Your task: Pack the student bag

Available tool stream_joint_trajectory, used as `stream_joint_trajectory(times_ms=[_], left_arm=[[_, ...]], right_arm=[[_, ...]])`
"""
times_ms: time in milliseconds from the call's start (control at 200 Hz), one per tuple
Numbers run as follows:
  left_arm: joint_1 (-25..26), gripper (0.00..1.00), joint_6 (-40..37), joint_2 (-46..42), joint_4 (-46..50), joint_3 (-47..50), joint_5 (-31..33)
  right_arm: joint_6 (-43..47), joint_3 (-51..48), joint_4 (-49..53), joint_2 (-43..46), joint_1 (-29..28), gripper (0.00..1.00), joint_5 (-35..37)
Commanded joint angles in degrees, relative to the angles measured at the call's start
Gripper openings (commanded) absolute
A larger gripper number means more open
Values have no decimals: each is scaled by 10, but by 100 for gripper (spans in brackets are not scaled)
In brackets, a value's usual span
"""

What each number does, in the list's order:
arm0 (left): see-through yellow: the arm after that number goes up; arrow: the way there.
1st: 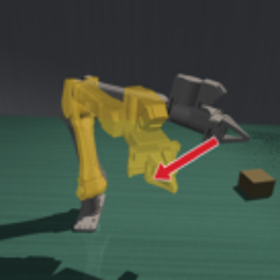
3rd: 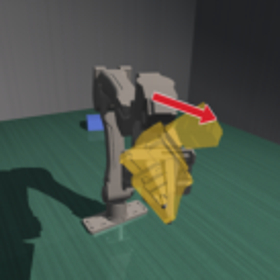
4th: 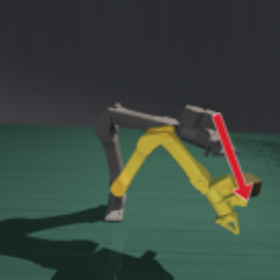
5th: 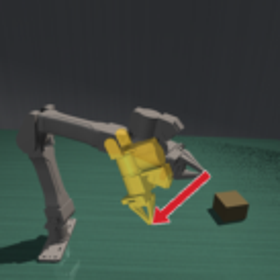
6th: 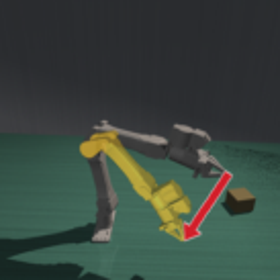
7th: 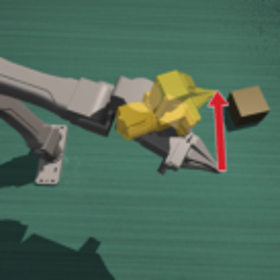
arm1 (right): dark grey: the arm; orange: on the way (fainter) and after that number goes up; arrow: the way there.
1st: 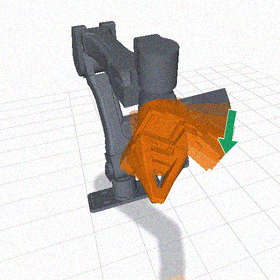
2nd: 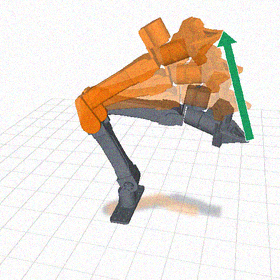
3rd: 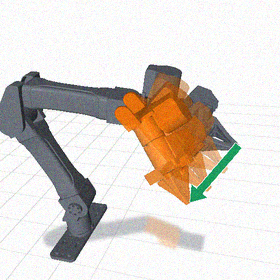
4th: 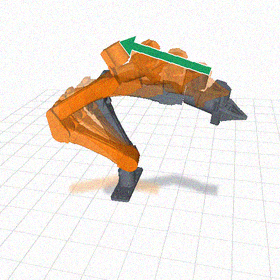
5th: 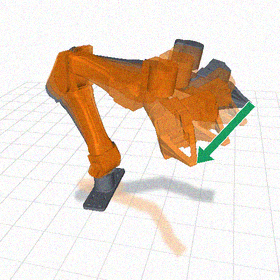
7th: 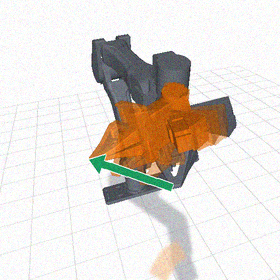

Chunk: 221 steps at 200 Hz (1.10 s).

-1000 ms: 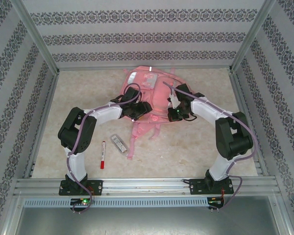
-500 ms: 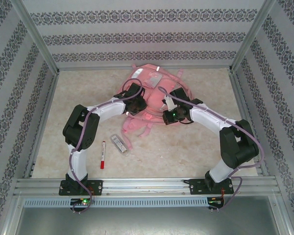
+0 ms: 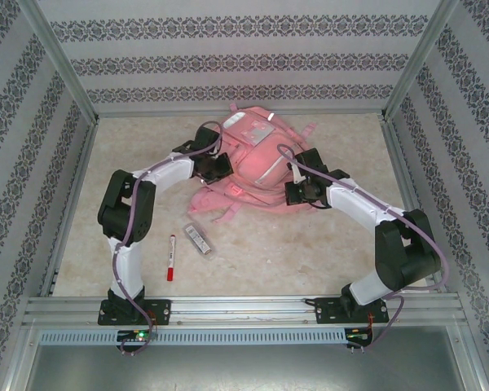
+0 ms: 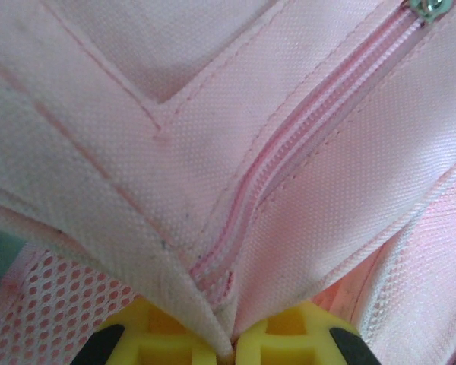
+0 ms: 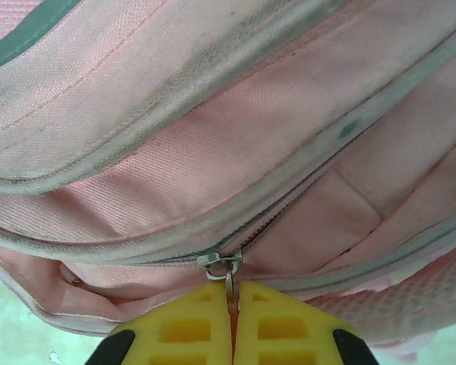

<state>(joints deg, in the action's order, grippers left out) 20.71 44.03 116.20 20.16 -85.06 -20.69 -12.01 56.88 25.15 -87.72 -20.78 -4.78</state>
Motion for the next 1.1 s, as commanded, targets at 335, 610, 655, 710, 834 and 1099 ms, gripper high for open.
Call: stream_joint_trajectory(times_ms=[335, 610, 655, 710, 834, 1099], left_arm=[[-77, 46, -27, 180, -39, -219, -47], [-72, 55, -71, 98, 47, -202, -21], [-71, 56, -78, 66, 82, -170, 0], [-71, 56, -75, 27, 111, -121, 17], [-57, 56, -32, -61, 96, 10, 15], [26, 57, 90, -131, -30, 116, 2]], right_arm=[[19, 35, 20, 16, -31, 0, -95], [12, 50, 12, -13, -58, 0, -108], [11, 50, 6, -17, -64, 0, -112], [10, 52, -2, -22, -70, 0, -117], [9, 54, -14, -30, -84, 0, -118], [8, 50, -43, -27, -104, 0, -135]])
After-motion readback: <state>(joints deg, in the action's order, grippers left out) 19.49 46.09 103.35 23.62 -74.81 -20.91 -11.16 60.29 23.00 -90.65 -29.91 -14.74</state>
